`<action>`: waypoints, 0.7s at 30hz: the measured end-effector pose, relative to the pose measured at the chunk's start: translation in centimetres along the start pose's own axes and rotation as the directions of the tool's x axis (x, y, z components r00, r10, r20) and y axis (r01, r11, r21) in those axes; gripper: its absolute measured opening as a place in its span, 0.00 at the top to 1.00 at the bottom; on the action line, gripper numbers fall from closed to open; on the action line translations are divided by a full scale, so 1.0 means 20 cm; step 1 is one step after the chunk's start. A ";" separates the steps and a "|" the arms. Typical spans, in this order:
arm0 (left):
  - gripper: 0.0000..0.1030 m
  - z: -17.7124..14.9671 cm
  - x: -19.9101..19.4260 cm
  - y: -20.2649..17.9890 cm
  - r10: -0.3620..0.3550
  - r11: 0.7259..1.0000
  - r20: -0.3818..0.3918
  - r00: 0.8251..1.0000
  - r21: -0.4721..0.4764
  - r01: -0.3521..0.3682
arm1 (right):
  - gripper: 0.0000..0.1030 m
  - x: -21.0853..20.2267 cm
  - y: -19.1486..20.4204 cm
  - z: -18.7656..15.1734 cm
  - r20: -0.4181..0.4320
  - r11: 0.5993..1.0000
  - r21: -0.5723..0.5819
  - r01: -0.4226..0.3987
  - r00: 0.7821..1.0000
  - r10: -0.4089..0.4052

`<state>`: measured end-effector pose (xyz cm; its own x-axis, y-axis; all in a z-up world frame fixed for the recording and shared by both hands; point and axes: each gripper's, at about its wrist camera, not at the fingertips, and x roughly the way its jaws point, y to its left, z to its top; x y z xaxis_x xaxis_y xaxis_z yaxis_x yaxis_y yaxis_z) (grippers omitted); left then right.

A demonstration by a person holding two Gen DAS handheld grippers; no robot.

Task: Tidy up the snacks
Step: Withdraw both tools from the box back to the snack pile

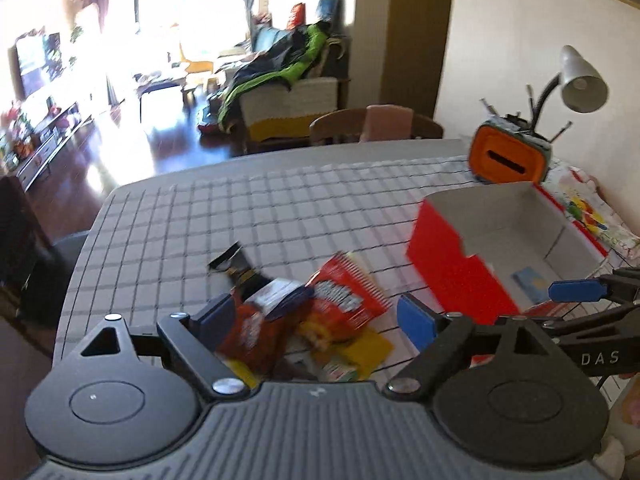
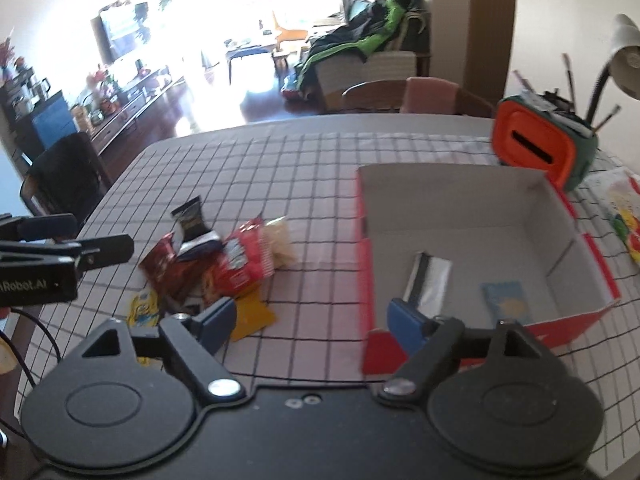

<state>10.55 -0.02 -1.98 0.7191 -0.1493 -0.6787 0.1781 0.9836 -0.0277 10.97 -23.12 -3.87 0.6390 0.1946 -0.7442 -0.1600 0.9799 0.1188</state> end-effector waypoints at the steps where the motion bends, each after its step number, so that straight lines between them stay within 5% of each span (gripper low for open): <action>1: 0.12 -0.02 0.00 0.03 0.008 1.000 -0.004 1.000 -0.008 -0.008 | 0.18 0.01 0.02 -0.01 -0.003 1.000 -0.003 -0.005 1.000 0.005; 6: 0.04 -0.11 0.00 0.16 0.023 0.998 0.000 1.000 -0.063 -0.023 | 0.02 0.08 0.11 -0.04 -0.011 0.999 -0.019 -0.037 0.999 0.037; 21: 0.03 -0.33 0.25 0.36 0.072 0.974 -0.197 0.978 -0.196 -0.111 | 0.02 0.38 0.29 -0.12 -0.067 0.959 -0.259 -0.117 0.992 0.103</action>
<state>10.87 6.97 -10.40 0.5833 -0.0553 -0.8104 -0.0385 0.9947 -0.0956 13.06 -16.16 -10.45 0.5673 0.2911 -0.7704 -0.4232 0.9055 0.0304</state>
